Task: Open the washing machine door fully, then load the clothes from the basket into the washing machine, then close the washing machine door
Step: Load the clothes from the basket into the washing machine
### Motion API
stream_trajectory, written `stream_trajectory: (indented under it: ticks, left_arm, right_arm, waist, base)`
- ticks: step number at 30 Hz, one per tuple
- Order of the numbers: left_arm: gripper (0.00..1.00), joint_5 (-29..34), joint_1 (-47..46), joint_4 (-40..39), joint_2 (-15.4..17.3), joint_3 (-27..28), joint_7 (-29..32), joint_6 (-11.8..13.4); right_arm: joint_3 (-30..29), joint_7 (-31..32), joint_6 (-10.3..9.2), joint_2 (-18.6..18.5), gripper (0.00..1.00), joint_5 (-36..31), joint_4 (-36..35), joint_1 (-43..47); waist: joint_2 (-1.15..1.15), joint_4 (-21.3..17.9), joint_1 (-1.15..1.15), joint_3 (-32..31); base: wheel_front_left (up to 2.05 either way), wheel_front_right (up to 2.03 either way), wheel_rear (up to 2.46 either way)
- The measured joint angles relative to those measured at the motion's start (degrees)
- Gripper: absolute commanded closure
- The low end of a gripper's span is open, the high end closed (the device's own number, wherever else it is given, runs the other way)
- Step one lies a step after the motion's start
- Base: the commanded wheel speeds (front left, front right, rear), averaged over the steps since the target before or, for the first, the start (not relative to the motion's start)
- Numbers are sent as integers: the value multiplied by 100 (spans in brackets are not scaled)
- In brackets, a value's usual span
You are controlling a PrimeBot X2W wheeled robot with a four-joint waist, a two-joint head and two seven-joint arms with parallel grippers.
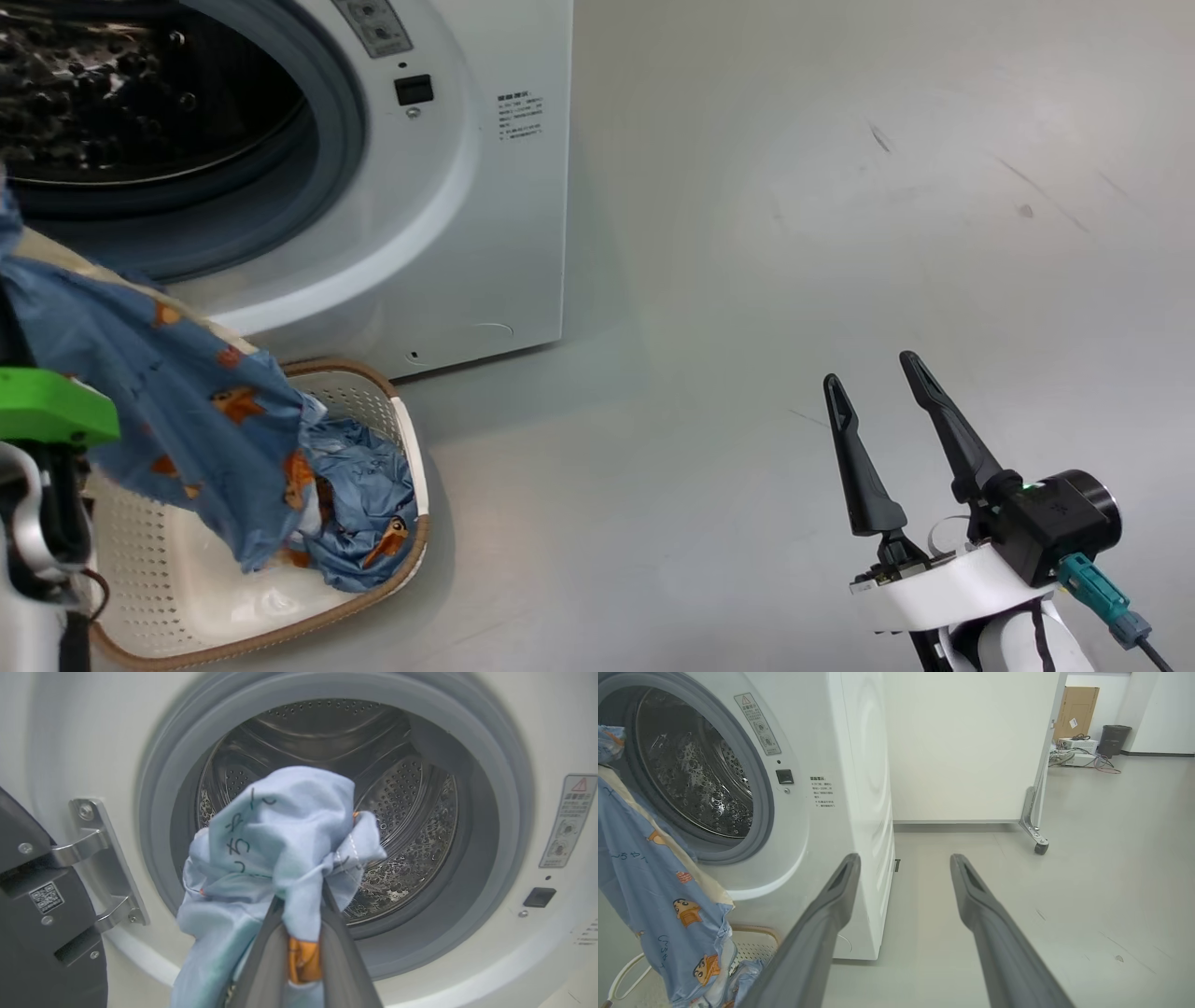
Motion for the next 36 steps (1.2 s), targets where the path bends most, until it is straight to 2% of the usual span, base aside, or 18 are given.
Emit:
stream_trajectory:
  ticks: [8, 16, 25, 36]
  left_arm:
    - [100, 51, -1040, 467, 603, 339, 447, 179]
    - [100, 176, -2054, 887, 1229, 495, 803, 222]
    - [100, 213, -3342, 1315, 1421, 296, 740, 167]
    - [100, 371, -3974, 2118, 1695, 160, 369, 18]
  right_arm:
    - [115, 0, 0, 53, 0, 73, -5, -122]
    - [180, 0, 0, 76, 0, 162, -62, -328]
    - [335, 0, -2, 81, 0, 363, -169, -681]
    - [549, 0, -2, 83, 0, 422, -65, -754]
  waist:
    - [0, -455, 0, 625]
    - [0, -833, 0, 1308]
    - [0, -1069, 1, 2050]
    - [0, -1199, 1, 2492]
  base:
    - [0, 0, 0]
    - [0, 0, 0]
    - [0, 0, 0]
    - [0, 0, 0]
